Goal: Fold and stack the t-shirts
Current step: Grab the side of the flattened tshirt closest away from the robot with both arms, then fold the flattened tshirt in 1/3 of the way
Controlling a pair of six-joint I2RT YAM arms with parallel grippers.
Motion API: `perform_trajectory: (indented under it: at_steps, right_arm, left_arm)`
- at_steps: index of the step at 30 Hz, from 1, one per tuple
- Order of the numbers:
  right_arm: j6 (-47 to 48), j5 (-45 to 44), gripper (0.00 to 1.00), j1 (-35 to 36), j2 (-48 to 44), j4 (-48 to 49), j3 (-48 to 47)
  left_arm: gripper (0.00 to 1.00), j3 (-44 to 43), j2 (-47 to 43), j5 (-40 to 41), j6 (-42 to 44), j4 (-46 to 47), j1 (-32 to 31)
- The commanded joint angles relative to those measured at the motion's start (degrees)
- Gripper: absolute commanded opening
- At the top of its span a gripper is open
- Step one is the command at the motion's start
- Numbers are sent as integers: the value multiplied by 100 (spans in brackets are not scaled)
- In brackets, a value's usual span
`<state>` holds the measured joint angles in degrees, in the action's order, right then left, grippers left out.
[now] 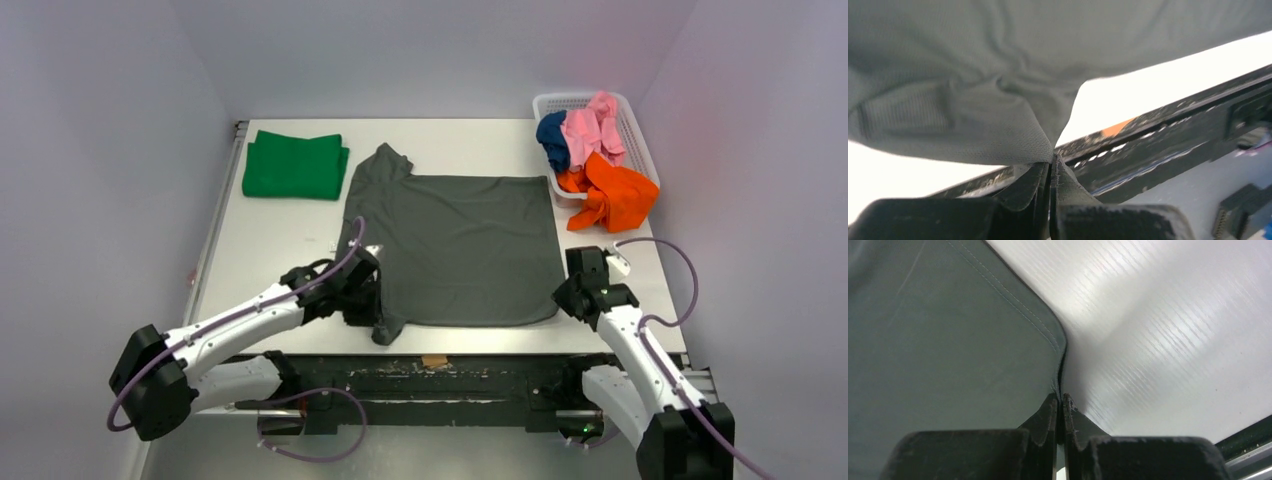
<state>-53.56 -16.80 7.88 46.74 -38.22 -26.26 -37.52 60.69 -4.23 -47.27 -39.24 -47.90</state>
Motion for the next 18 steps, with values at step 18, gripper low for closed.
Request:
perform_trajectory:
  at_steps: [18]
  right_arm:
    - [620, -265, 0, -235, 2971, 1348, -2231]
  left_arm:
    - [0, -2726, 2109, -94, 1186, 696, 2238]
